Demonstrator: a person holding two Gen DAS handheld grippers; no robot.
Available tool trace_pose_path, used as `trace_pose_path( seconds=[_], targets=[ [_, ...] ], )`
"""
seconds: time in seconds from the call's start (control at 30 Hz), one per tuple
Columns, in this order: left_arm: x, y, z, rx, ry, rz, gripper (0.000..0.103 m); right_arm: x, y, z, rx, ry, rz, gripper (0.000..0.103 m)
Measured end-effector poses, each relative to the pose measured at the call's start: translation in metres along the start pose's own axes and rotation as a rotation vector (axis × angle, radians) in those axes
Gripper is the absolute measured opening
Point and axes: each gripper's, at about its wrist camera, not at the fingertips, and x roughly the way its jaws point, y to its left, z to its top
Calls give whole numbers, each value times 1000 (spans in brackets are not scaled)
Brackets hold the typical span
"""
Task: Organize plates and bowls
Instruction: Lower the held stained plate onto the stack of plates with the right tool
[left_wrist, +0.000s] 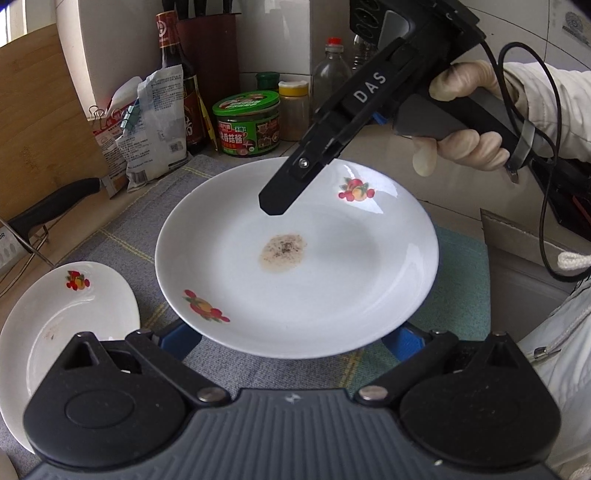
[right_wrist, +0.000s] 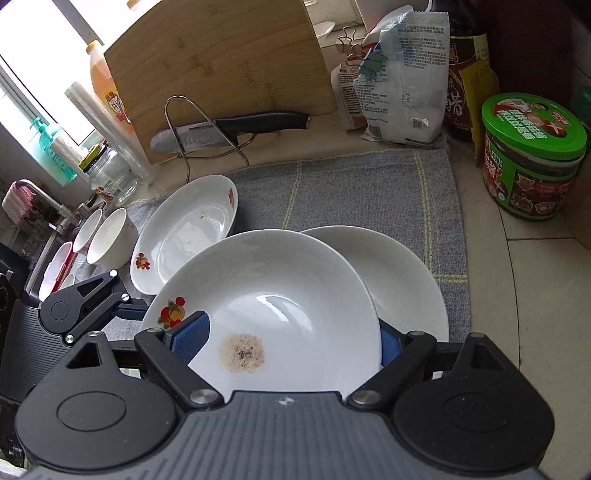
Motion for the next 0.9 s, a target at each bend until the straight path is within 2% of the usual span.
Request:
trace_pose_path(
  seconds=[0.57,0.9],
  targets=[
    [20,0,10,-18,41,7,102,13,-20,4,18,20,-6,93],
    [22,2,11,-6,39,5,101,14,-24,2,23,33,-15,93]
  ],
)
